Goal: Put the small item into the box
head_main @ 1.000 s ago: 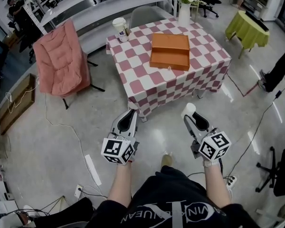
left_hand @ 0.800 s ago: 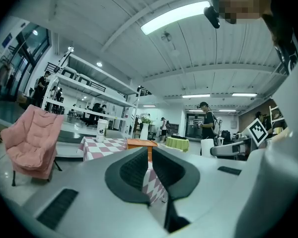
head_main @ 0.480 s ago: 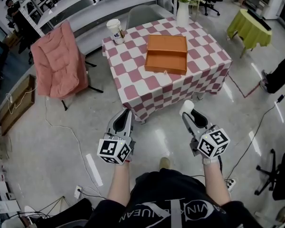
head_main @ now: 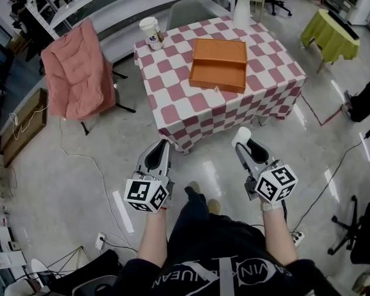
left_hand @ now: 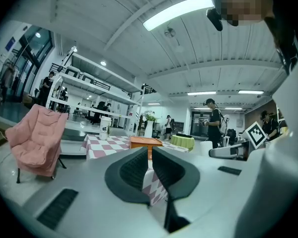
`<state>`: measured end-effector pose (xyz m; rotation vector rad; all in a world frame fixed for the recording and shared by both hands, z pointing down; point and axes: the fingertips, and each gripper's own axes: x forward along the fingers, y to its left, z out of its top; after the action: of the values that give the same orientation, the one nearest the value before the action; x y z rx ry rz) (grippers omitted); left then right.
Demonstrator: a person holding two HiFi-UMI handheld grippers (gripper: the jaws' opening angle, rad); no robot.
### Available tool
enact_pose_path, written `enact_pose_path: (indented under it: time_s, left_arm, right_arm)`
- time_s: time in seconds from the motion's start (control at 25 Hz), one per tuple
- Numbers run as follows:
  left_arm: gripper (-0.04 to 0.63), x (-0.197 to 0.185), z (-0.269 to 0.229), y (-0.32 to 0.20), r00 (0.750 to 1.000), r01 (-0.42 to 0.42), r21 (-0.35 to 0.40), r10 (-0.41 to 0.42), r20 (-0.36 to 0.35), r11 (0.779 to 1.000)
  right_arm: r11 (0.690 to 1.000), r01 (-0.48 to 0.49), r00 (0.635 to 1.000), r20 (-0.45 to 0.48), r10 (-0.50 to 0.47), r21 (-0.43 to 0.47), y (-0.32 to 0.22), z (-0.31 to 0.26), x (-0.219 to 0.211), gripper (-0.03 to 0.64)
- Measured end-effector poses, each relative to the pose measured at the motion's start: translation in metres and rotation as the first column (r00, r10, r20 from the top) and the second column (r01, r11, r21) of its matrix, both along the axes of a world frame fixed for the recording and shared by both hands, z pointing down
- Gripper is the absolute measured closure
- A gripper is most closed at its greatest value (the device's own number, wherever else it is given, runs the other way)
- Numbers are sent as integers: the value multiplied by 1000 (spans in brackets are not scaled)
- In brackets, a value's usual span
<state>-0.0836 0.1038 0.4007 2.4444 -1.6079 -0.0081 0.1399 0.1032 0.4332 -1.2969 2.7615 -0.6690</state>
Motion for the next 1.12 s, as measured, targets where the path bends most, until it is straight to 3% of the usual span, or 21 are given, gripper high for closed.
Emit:
enact_pose_path:
  time_s: [0.2, 0.68, 1.12]
  left_arm:
    - [566, -7, 10, -5, 1000, 19, -20, -19, -9, 1000]
    - [566, 21, 13, -70, 997, -67, -19, 66, -34, 998]
    - [566, 17, 21, -125, 996, -76, -34, 74, -54, 997]
  right_arm:
    - [1000, -8, 1000, 12, 8, -17, -8, 9, -2, 472]
    - [998, -56, 998, 14, 56, -16, -56, 1, 14, 472]
    - [998, -47, 999, -21, 47, -29, -107, -1, 8, 472]
